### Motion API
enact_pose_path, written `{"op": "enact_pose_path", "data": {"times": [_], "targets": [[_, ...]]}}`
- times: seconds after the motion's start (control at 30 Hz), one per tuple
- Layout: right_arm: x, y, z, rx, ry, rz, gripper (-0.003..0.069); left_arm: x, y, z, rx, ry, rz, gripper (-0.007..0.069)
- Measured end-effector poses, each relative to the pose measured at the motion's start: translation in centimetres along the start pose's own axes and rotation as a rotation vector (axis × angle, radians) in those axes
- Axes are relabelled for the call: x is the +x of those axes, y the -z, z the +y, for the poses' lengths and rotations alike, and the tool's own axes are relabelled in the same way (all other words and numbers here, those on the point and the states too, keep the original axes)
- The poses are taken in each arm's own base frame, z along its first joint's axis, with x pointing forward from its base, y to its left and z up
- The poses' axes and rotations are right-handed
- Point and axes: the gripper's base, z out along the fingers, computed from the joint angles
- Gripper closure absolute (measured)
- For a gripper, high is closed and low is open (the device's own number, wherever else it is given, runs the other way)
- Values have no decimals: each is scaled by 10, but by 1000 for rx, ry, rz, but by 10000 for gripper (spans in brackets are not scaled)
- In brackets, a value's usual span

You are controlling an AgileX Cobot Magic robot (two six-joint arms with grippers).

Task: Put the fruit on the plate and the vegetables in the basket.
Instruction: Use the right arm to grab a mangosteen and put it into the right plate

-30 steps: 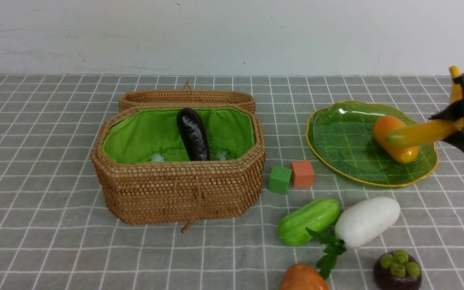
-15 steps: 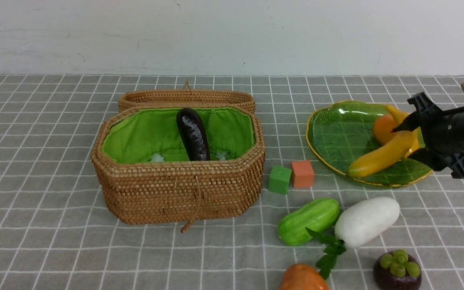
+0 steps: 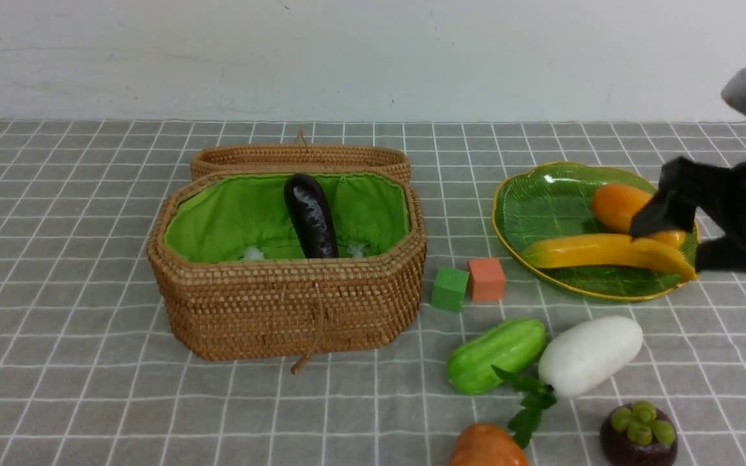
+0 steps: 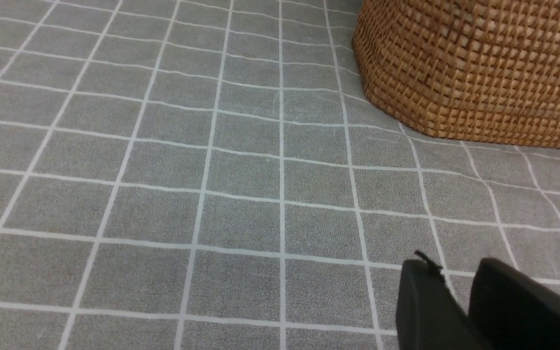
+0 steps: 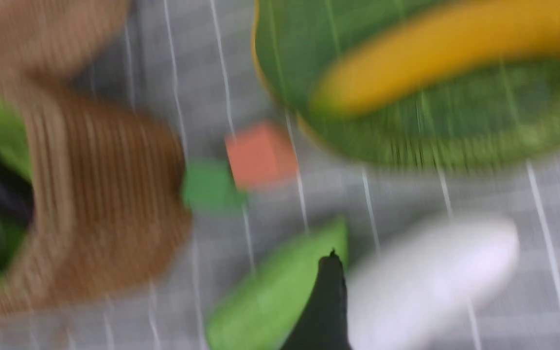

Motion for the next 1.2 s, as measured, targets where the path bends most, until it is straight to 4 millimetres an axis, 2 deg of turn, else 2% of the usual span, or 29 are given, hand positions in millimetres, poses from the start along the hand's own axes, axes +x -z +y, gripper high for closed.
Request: {"op": "enact_pose_path", "data": {"times": [0.03,0.07,0.2,0.27,0.33,0.6,0.7,0.8,0.9,0.97,1.07,1.13,1.17,1.2], "targets": [[17,1,0,23,3,41,46,0,0,0,0,0,0,475],[20,3,0,31,10,47,46,0,0,0,0,0,0,475],[77,-13,-8,94,47,195,49,0,0,0,0,0,0,469],[93,-23,-11,101,64,226,53,0,0,0,0,0,0,469],[100,-31,-13,104,74,225,56,0,0,0,0,0,0,466],[96,-68,-22,149,117,167,107,0,0,0,0,-1,0,460],[95,-71,-22,153,119,172,141,0,0,0,0,-1,0,460],[95,-71,-22,154,119,176,141,0,0,0,0,-1,0,460],[96,-64,-21,152,109,186,151,0,0,0,0,-1,0,460],[93,-56,-20,149,87,178,203,0,0,0,0,-1,0,459],[68,-36,-17,138,42,117,471,0,0,0,0,-1,0,459],[57,-30,-16,134,29,88,545,0,0,0,0,-1,0,458],[37,-20,-14,125,19,32,574,0,0,0,0,-1,0,455],[34,-19,-14,126,18,27,572,0,0,0,0,-1,0,455]]}}
